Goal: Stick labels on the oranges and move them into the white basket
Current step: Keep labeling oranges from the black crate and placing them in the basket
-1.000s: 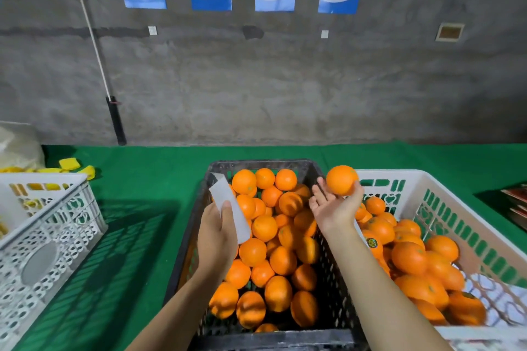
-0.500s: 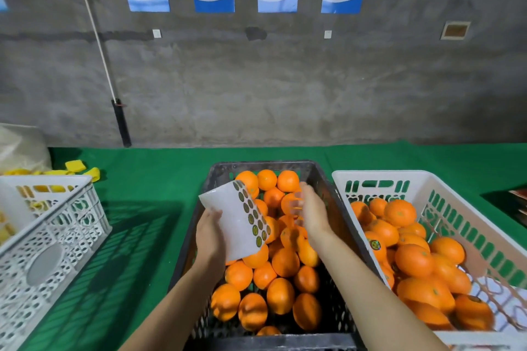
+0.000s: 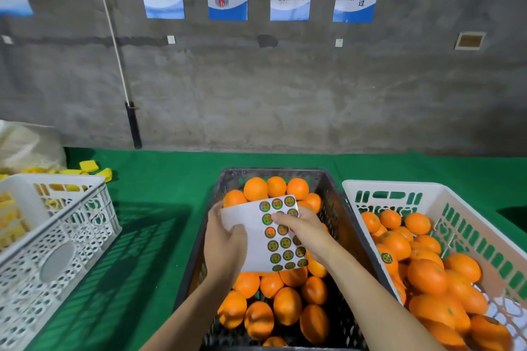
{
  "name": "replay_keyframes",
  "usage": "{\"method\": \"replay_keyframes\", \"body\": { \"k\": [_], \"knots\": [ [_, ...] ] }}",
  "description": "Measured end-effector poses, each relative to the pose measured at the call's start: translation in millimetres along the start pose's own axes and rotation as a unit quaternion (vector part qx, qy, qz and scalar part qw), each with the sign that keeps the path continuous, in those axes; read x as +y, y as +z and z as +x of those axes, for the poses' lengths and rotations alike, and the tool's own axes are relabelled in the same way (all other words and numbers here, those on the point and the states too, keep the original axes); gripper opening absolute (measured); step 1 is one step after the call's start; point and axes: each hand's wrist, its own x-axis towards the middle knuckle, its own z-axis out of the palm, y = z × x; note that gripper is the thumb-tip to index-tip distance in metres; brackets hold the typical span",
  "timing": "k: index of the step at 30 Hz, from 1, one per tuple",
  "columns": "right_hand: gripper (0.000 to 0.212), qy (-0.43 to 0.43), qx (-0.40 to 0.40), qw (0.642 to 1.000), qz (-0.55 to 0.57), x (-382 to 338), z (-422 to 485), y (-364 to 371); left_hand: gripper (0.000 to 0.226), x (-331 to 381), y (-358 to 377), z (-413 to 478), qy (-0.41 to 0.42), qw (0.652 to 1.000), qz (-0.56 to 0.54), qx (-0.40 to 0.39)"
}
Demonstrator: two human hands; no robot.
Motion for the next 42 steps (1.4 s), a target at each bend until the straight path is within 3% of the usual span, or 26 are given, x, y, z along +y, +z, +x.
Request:
{"method": "replay_keyframes", "body": {
  "k": [3,6,8,11,13,14,16,17,18,21,24,28,35,39,42],
  "knots": [
    [0.014,0.002,-0.009,0.997,-0.079,3,1,0,0.063,-5,0,2,0.113,0.982,0.150,0.025],
    [0.015,-0.002,-0.011,0.990,-0.138,4,4,1,0.042,-5,4,-2,0.163,0.953,0.251,-0.044],
    [0.011,-0.005,-0.010,0.988,-0.156,3,5,1,0.017,-6,3,-3,0.171,0.951,0.245,-0.074],
    [0.009,-0.030,-0.014,0.989,-0.143,2,2,0,0.014,-8,2,-2,0.136,0.957,0.235,-0.105],
    [0.029,-0.071,0.024,0.979,-0.190,3,0,2,0.014,-9,3,-2,0.105,0.959,0.239,-0.107],
    [0.045,-0.115,0.090,0.951,-0.271,6,0,3,0.015,-10,3,-2,0.091,0.962,0.237,-0.102],
    [0.048,-0.233,0.213,0.845,-0.433,9,0,7,0.016,-9,4,-2,0.069,0.968,0.221,-0.094],
    [0.041,-0.275,0.219,0.815,-0.460,9,-1,10,0.017,-8,4,-1,0.063,0.971,0.212,-0.094],
    [0.036,-0.298,0.196,0.809,-0.466,11,-1,14,0.017,-8,4,-1,0.063,0.972,0.204,-0.096],
    [0.041,-0.305,0.117,0.808,-0.490,17,-2,22,0.017,-10,5,-2,0.071,0.972,0.194,-0.110],
    [0.040,-0.289,0.088,0.826,-0.476,20,-2,26,0.022,-13,4,-2,0.082,0.973,0.176,-0.127],
    [0.033,-0.262,0.078,0.852,-0.446,23,-1,24,0.028,-11,4,-3,0.097,0.971,0.164,-0.144],
    [0.034,-0.234,0.060,0.868,-0.434,25,0,24,0.025,-14,6,-2,0.093,0.967,0.170,-0.163],
    [0.035,-0.226,0.055,0.876,-0.423,25,0,23,0.041,-10,6,-2,0.096,0.962,0.188,-0.171],
    [0.033,-0.224,0.055,0.885,-0.404,25,0,24,0.033,-11,6,0,0.094,0.963,0.188,-0.167]
  ]
}}
